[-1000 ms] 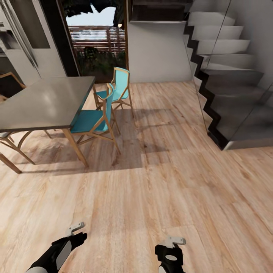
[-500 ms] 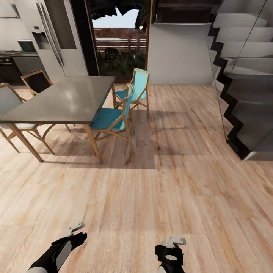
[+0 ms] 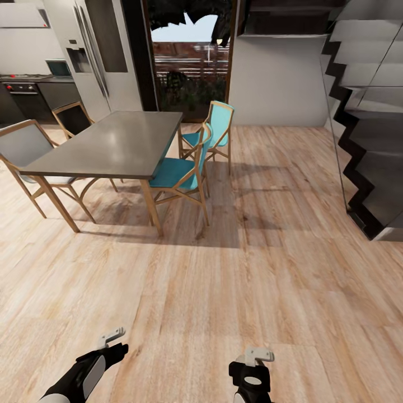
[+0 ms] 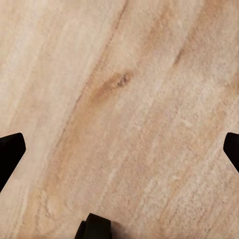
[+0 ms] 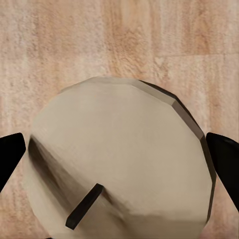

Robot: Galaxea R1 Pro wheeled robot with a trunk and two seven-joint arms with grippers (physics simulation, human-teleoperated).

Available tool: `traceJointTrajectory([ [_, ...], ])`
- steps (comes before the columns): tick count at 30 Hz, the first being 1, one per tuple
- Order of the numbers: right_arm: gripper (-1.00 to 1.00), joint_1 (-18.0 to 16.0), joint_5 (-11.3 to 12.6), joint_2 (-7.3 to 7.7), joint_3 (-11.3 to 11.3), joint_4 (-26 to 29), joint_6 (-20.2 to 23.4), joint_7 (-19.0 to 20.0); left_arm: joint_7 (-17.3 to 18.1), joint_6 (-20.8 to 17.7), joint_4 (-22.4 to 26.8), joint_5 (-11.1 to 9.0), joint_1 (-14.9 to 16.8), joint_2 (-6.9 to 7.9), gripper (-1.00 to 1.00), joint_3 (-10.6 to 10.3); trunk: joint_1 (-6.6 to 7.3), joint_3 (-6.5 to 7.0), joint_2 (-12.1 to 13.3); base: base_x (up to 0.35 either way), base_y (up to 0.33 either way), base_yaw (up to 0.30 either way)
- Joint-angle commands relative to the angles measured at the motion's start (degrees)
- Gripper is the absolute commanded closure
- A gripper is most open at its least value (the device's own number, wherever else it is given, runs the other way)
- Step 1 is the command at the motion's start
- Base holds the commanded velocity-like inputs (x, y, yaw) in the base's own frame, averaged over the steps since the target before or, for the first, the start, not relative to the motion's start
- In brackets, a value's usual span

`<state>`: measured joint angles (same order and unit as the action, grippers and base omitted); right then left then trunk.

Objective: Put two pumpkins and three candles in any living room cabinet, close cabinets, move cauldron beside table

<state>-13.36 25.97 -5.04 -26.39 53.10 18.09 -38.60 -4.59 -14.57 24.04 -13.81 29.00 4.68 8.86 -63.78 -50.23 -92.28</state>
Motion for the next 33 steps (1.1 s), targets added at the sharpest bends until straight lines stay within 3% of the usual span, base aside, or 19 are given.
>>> traceJointTrajectory([
  [1, 1.00, 0.0, 0.3, 0.03, -0.2, 0.1, 0.3, -0.4, -0.2, -0.3, 0.1, -0.6, 0.0, -0.01, -1.00, 0.0, 0.00, -0.04, 0.0, -0.023, 0.012, 0.055],
  [15, 1.00, 0.0, 0.3, -0.06, -0.2, 0.1, 0.3, -0.4, -0.2, -0.4, 0.1, -0.6, 0.0, -0.02, -1.00, 0.0, 0.00, 0.37, 0.0, -0.126, 0.001, 0.234],
  [33, 1.00, 0.0, 0.3, -0.06, -0.3, 0.1, 0.3, -0.4, -0.2, -0.3, 0.1, -0.6, 0.0, -0.02, -1.00, 0.0, 0.00, 0.52, 0.0, -0.006, 0.000, 0.286],
])
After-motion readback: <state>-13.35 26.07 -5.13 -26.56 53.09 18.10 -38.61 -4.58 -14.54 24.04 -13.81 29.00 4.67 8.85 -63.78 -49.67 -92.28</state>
